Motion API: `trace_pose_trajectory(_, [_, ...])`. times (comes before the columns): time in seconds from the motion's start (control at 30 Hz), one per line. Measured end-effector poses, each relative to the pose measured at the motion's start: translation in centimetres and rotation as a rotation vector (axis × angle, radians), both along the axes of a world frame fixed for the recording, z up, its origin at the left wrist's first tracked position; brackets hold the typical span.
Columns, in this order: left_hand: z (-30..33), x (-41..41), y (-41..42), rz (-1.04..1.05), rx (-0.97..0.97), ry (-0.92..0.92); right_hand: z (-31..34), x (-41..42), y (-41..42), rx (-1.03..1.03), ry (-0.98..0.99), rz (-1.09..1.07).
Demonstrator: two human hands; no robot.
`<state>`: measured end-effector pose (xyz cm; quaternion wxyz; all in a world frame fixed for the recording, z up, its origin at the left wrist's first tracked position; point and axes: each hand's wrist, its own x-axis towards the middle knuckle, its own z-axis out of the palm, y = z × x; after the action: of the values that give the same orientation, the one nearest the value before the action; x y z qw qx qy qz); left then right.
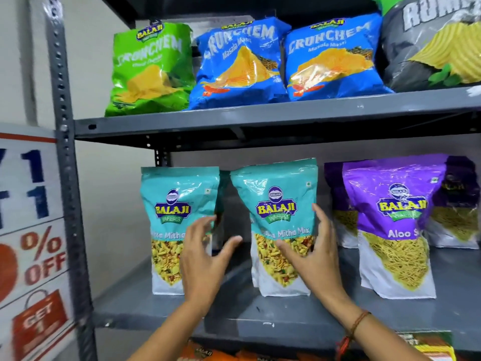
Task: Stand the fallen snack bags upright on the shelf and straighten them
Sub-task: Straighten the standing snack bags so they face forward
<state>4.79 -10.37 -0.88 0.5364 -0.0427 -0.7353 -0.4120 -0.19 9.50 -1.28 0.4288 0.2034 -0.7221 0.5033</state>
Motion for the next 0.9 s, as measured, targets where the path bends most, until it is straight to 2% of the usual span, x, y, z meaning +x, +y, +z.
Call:
trace_pose_trajectory(0.1, [2.0, 0.9, -4.0, 0.183, 0.051, 0.214, 1.7, 2.6, -4.3, 0.055, 0.201, 0.01])
trace_pose_trajectory(0.17, [2.3, 1.3, -7.2, 0.233, 0.131, 0.174, 2.0, 3.6, -7.7, 0.134, 0.146, 0.106])
trace_pose_trajectory(0.27, [0.6, 1.1, -11.9, 0.159, 0.204, -0.07, 0.8, 2.6, -11.6, 0.205, -0.133, 0.279])
trace_pose_trajectory(0.37, [-1.1, 1.1, -15.5, -0.143, 0.237, -0.386, -1.5, 0.6, -14.5, 0.154, -0.502, 0.428])
trace_pose_trajectory(0.47, [-3.1, 0.6, -17.5, -0.315, 0.11, -0.612, -3.5, -0.2, -15.8, 0.256, -0.703, 0.466])
trace_pose_trajectory(0.63, [-4.7, -0.6, -19.0, -0.315, -0.01, -0.74, -5.1, -1.9, -17.0, 0.237, -0.705, 0.459])
trace_pose_trajectory(0.9, [-4.8, -0.9, -20.3, -0.309, -0.018, -0.721, -5.2, -1.7, -18.4, 0.177, -0.677, 0.464])
